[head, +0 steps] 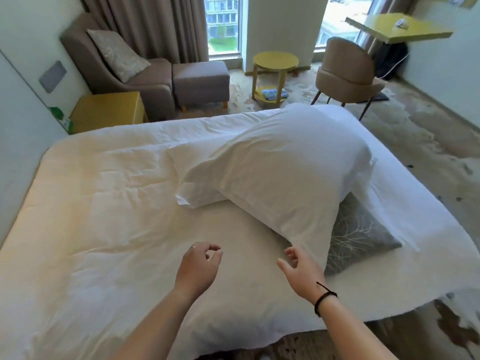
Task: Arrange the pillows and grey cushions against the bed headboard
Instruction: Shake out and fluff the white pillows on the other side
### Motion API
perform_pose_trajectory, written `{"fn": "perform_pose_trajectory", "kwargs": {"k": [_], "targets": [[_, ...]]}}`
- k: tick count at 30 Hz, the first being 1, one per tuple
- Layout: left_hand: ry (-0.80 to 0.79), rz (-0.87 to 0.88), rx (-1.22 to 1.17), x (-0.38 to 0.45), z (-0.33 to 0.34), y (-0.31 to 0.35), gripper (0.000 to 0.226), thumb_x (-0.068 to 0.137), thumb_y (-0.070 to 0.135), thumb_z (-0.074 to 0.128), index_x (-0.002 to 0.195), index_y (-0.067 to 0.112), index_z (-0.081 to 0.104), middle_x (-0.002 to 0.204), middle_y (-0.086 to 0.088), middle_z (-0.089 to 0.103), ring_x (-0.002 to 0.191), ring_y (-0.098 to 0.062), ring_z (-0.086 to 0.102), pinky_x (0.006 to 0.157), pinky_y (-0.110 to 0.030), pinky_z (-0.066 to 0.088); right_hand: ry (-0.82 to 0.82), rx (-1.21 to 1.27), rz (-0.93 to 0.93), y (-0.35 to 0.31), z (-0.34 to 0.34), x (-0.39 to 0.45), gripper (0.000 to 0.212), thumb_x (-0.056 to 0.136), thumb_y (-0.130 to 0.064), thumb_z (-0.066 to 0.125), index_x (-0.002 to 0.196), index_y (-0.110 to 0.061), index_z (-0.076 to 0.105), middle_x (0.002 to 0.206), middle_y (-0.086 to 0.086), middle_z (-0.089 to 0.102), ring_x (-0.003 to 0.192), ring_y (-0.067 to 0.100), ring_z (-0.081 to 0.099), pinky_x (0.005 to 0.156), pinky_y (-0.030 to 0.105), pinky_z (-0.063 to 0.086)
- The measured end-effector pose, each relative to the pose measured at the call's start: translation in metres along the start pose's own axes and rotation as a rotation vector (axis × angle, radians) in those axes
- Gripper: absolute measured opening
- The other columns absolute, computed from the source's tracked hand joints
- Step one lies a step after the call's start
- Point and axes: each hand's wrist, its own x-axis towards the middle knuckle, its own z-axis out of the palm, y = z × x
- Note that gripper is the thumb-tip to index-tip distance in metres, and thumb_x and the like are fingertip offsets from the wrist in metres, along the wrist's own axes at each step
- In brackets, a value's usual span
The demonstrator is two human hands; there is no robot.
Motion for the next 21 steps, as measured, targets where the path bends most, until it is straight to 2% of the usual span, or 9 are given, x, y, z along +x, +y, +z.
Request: {"fn": "perform_pose_trajectory", "kwargs": {"k": [2, 5, 7, 11, 17, 21], "targets": [[-0.066, 0.024, -0.019, 0.020, 0.013, 0.019, 0.010, 0.090, 0.037, 0.059, 0.091, 0.035, 0.068, 0.092, 0.009, 0.066, 0.085, -0.006, 0.061, 0.075, -0.030, 0.050, 0.023, -0.017, 0.051, 0.008, -0.020, -0.002, 0.037, 0.089, -0.047, 0.063, 0.119, -0.028, 0.056, 0.114, -0.009, 0.059, 0.100, 0.007, 0.055, 0.082, 0.026, 0.046], [-0.141, 0.083, -0.059, 0.046, 0.034, 0.048, 0.013, 0.089, 0.040, 0.057, 0.092, 0.036, 0.069, 0.082, 0.006, 0.066, 0.079, -0.007, 0.061, 0.067, -0.028, 0.047, 0.110, -0.035, 0.123, 0.014, -0.054, 0.009, 0.039, 0.088, -0.047, 0.064, 0.121, -0.028, 0.056, 0.117, -0.007, 0.059, 0.102, 0.009, 0.055, 0.086, 0.029, 0.047], [-0.179, 0.116, -0.077, 0.056, 0.046, 0.061, 0.012, 0.090, 0.038, 0.057, 0.092, 0.036, 0.068, 0.084, 0.009, 0.064, 0.078, -0.005, 0.059, 0.064, -0.027, 0.043, 0.169, 0.001, 0.166, 0.015, -0.070, 0.017, 0.041, 0.087, -0.046, 0.066, 0.121, -0.027, 0.056, 0.117, -0.006, 0.060, 0.103, 0.009, 0.056, 0.088, 0.030, 0.048], [-0.225, 0.127, -0.094, 0.066, 0.062, 0.075, 0.009, 0.090, 0.037, 0.058, 0.093, 0.036, 0.067, 0.091, 0.012, 0.062, 0.082, -0.004, 0.059, 0.070, -0.028, 0.047, 0.195, 0.038, 0.193, 0.020, -0.084, 0.036, 0.045, 0.086, -0.046, 0.067, 0.125, -0.027, 0.052, 0.120, -0.004, 0.060, 0.107, 0.010, 0.055, 0.091, 0.031, 0.048], [-0.169, 0.134, -0.025, 0.110, 0.075, 0.097, 0.006, 0.089, 0.037, 0.060, 0.093, 0.039, 0.065, 0.093, 0.010, 0.062, 0.085, -0.002, 0.059, 0.071, -0.028, 0.046, 0.185, 0.098, 0.190, 0.033, -0.110, 0.099, 0.057, 0.087, -0.046, 0.066, 0.136, -0.028, 0.043, 0.134, 0.001, 0.053, 0.118, 0.015, 0.053, 0.095, 0.034, 0.047], [-0.119, 0.147, 0.030, 0.140, 0.097, 0.130, 0.013, 0.089, 0.038, 0.061, 0.102, 0.038, 0.065, 0.105, 0.013, 0.062, 0.094, -0.005, 0.058, 0.077, -0.029, 0.045, 0.140, 0.083, 0.152, 0.044, -0.143, 0.160, 0.064, 0.087, -0.046, 0.066, 0.142, -0.027, 0.038, 0.144, 0.004, 0.046, 0.128, 0.020, 0.047, 0.104, 0.040, 0.043]]}}
